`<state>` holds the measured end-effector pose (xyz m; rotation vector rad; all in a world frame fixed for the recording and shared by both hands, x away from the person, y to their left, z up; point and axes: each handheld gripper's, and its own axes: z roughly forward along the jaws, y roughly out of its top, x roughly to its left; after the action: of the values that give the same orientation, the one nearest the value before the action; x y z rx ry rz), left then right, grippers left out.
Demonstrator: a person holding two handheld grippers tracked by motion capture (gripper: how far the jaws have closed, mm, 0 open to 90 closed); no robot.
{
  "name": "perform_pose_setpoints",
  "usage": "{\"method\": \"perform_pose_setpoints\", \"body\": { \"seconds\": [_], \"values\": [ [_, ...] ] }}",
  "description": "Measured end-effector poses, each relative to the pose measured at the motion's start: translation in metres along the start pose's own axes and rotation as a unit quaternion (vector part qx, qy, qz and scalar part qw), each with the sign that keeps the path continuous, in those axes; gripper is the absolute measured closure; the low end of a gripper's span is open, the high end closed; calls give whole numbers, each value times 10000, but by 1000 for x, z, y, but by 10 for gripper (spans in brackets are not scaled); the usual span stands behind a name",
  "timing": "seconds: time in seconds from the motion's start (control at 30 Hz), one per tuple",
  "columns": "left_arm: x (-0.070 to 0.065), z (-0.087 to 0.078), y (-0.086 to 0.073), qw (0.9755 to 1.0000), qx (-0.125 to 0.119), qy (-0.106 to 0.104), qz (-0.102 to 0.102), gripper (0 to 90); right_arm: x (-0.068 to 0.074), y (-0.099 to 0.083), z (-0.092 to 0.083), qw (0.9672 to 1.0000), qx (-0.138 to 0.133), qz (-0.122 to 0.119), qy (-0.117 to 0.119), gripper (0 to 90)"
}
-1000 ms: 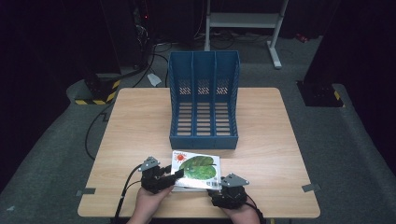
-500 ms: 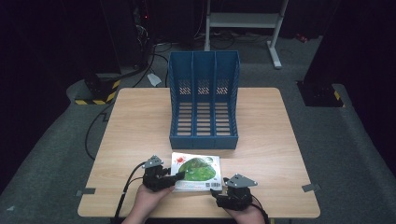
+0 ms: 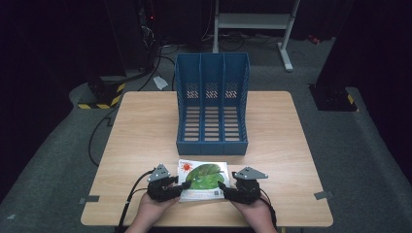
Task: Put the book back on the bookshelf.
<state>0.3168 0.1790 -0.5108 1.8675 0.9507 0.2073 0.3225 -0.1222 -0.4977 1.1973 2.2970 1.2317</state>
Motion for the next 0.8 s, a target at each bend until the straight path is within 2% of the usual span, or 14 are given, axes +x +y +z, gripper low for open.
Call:
{"method": "perform_pose_setpoints", "body": {
  "seconds": [0.1,0.17,0.2,0.23,0.33,0.47,0.53,0.8],
  "values": [
    [-2,-1,1,9999,-75,14,105,621,-4,-3,0,10000,-93,26,-20,348],
    [-5,-3,4,9995,-127,45,291,626,-8,-5,-2,9999,-117,8,-24,356],
    [-5,-3,4,9995,-127,45,291,626,-8,-5,-2,9999,-117,8,-24,356],
    [-7,-4,4,9991,-137,82,388,627,-11,-10,-1,10000,-42,42,-15,357],
    [-9,-4,4,9990,-173,90,407,627,-11,-12,-1,10000,16,16,-3,359],
    [-10,-6,5,9982,-226,95,541,628,-11,-12,-1,10000,22,39,13,359],
    [-13,-8,5,9971,-291,124,690,628,-11,-12,1,10000,49,28,49,353],
    [-20,-10,6,9939,-421,141,1006,629,-10,-12,5,9996,134,97,210,314]
  ]
}}
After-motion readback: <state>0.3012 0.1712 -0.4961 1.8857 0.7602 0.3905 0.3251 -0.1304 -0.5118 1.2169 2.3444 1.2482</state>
